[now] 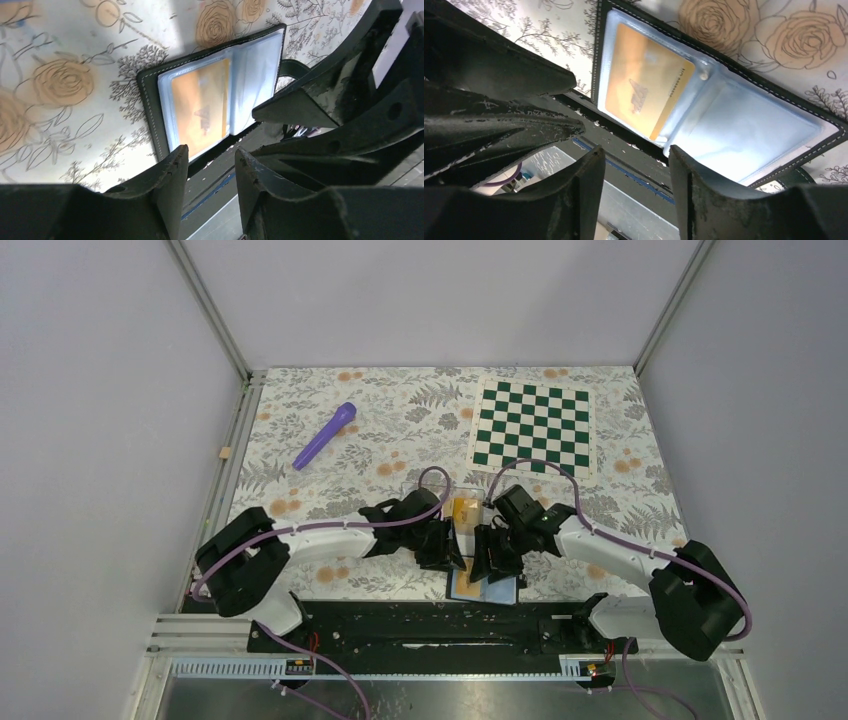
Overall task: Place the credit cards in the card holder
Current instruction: Insert the credit card into the card holder, then turn over the card slot in the card holder.
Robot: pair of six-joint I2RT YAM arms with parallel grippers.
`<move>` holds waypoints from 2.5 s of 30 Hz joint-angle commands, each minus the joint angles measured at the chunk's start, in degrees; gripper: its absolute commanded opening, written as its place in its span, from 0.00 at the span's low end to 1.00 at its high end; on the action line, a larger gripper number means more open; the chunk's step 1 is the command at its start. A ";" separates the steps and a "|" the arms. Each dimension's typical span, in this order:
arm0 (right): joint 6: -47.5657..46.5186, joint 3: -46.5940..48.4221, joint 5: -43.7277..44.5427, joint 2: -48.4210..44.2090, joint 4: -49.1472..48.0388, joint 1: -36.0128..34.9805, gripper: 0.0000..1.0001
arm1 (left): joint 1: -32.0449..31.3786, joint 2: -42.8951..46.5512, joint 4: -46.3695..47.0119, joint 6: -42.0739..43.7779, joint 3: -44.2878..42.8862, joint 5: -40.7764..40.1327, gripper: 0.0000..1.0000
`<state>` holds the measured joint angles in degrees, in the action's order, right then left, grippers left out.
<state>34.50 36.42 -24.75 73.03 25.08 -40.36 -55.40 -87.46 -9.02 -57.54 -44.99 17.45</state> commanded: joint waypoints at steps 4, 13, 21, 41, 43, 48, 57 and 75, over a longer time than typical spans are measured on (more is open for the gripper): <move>-0.55 -1.27 2.47 2.12 2.15 -0.42 0.46 | 0.10 -4.94 8.75 -1.52 -0.26 4.78 0.39; -0.93 -1.51 2.99 4.73 1.50 -0.43 0.37 | 0.09 -6.50 3.84 1.36 -1.92 0.71 0.39; -1.44 -1.33 2.82 8.45 0.39 -0.45 0.26 | -0.06 -8.88 2.41 2.52 -3.75 1.23 0.40; -1.72 -0.47 2.53 13.13 -0.36 -0.49 0.10 | -1.73 -6.49 2.56 2.63 -7.43 4.03 0.28; -1.80 -0.42 2.45 13.25 -0.44 -0.46 0.09 | -1.83 -6.30 2.83 2.63 -7.55 4.52 0.28; -1.84 -0.39 2.27 12.54 -0.41 -0.48 0.09 | -1.83 -5.77 6.60 1.79 -7.01 7.76 0.28; -1.47 -0.30 1.24 11.75 -1.08 -0.43 0.09 | -2.55 -6.73 10.12 1.44 -6.65 10.47 0.28; -1.73 3.94 6.81 -0.20 5.78 -0.43 0.17 | -2.70 3.67 -27.46 5.70 -10.65 -13.63 0.00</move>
<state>33.63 37.30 -22.39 77.12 27.75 -40.36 -57.95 -87.31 -27.46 -53.47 -52.62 10.72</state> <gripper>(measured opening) 0.157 0.010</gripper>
